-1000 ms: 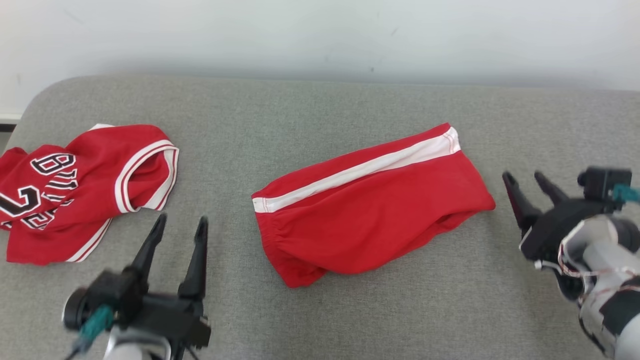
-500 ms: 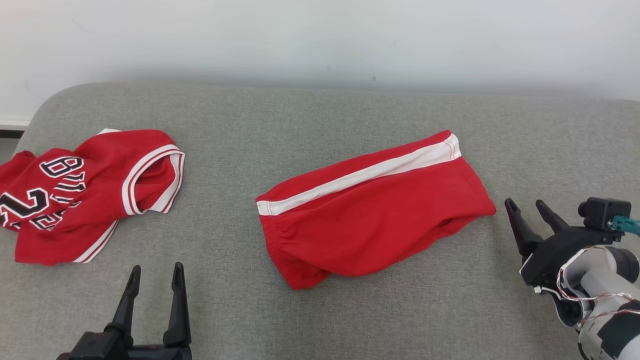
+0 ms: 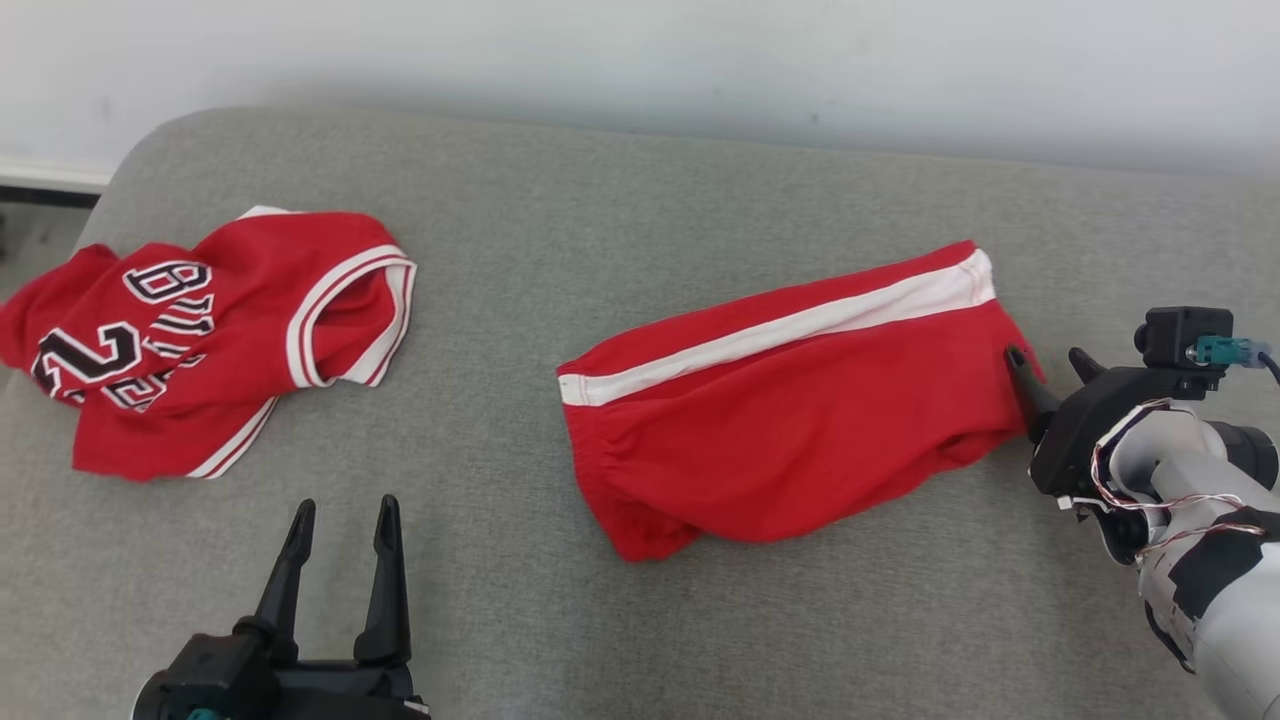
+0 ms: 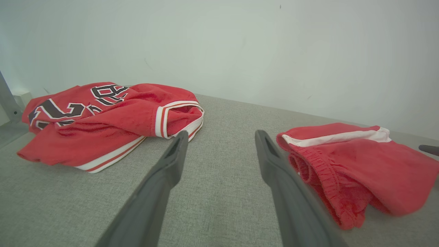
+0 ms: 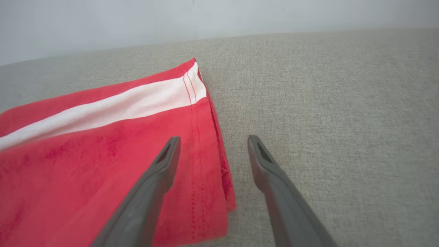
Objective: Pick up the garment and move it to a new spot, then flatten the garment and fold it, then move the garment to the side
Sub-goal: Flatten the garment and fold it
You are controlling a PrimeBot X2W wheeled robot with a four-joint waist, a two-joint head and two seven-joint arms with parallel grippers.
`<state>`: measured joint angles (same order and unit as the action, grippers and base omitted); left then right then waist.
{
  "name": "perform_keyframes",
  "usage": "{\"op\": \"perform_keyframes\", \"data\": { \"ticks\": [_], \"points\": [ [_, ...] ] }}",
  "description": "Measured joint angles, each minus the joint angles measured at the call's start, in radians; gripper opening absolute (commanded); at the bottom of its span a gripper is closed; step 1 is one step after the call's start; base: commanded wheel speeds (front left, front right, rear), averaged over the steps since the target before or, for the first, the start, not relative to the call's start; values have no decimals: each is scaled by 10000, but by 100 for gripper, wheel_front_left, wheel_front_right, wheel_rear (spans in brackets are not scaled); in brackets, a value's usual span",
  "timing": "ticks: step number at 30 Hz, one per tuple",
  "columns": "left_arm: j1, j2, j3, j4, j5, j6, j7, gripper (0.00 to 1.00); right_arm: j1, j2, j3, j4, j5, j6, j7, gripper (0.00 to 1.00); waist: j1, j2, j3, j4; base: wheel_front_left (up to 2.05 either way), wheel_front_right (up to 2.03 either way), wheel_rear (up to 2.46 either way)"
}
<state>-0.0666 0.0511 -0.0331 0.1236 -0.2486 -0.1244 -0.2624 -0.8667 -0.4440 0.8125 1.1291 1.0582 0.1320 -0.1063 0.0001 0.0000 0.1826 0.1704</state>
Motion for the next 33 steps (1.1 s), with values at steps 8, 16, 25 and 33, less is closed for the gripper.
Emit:
{"op": "perform_keyframes", "data": {
  "ticks": [8,16,25,33],
  "points": [
    [-177,2,-81,119,-84,2,0,100,-330,209,86,1014,8,0,715,100,-1,0,385,507,0,0,0],
    [-191,-2,-130,238,-84,-2,0,100,-242,272,253,863,157,-2,1344,0,-1,0,302,502,0,0,0],
    [155,-2,-115,424,-54,-4,0,100,714,-247,261,445,662,4,1329,0,-1,0,-312,51,0,0,0],
    [268,-2,-109,445,-2,-50,0,100,1383,-1415,88,203,1179,2,1519,0,-1,1,-648,-528,0,0,0]
  ]
}}
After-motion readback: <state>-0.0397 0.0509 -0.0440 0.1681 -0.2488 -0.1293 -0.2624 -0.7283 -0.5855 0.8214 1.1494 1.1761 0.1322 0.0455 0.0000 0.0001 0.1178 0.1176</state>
